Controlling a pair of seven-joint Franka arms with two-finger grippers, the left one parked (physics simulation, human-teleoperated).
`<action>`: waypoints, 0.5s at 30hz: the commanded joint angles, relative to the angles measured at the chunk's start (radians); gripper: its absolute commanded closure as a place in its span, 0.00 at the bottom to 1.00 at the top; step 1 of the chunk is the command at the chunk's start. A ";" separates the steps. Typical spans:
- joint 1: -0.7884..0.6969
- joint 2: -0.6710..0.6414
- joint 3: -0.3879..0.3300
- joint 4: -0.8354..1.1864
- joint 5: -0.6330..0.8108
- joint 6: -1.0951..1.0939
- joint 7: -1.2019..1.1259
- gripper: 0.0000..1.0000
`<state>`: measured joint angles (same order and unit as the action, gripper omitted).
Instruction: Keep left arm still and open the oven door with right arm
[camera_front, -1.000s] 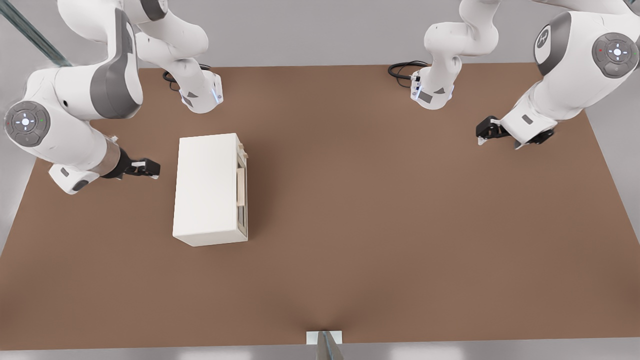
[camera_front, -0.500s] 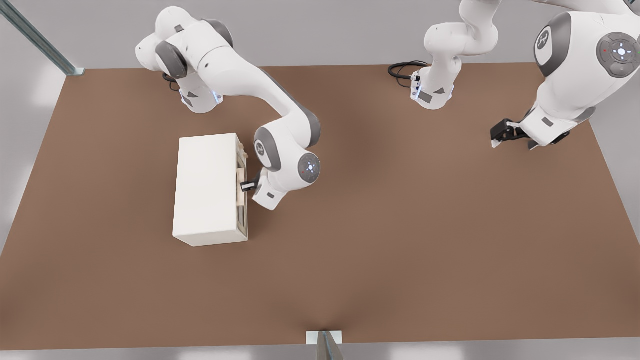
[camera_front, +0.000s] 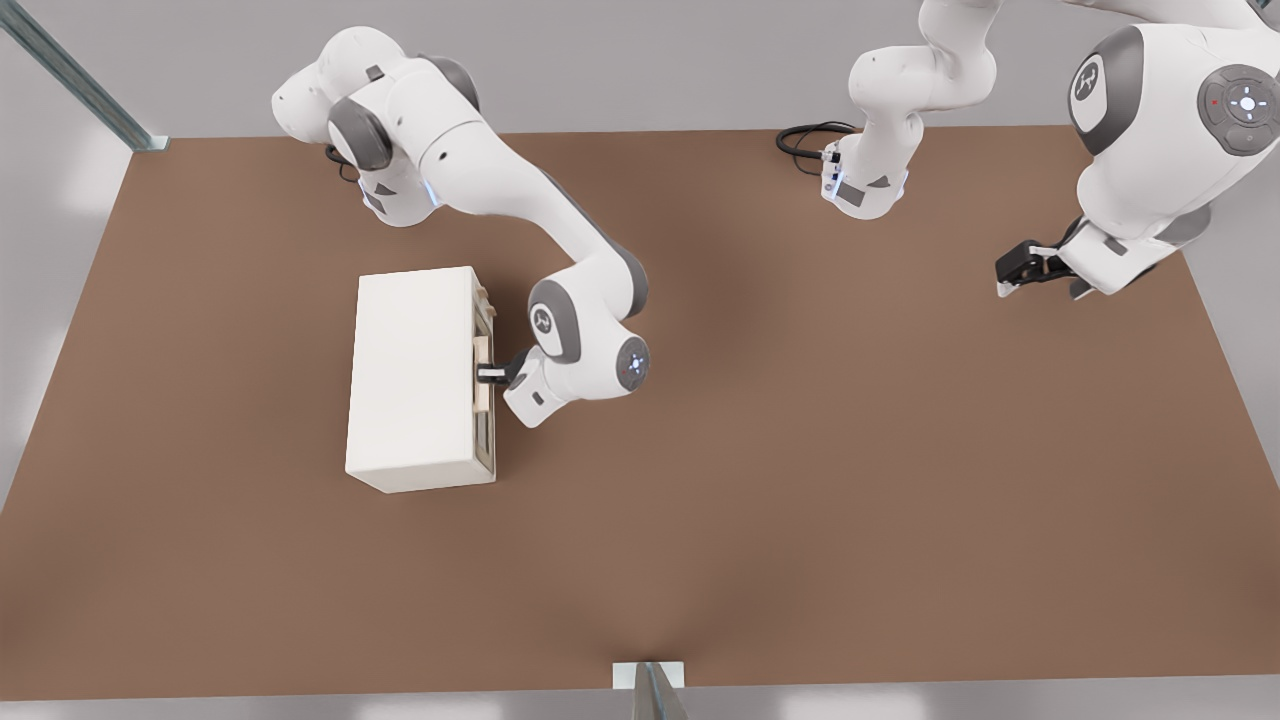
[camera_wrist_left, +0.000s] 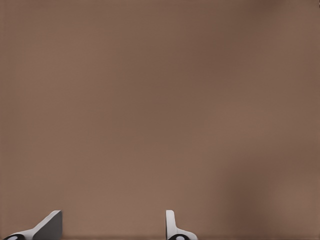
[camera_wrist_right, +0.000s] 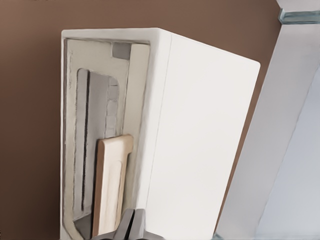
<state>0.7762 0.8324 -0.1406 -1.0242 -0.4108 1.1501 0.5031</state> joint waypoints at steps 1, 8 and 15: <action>0.006 0.001 0.003 -0.005 0.000 0.000 0.221 0.79; 0.003 0.008 0.003 -0.046 -0.006 0.007 0.172 0.79; 0.005 0.037 0.003 -0.046 -0.008 0.016 0.173 0.79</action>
<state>0.7810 0.8703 -0.1381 -1.0710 -0.4178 1.1611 0.6064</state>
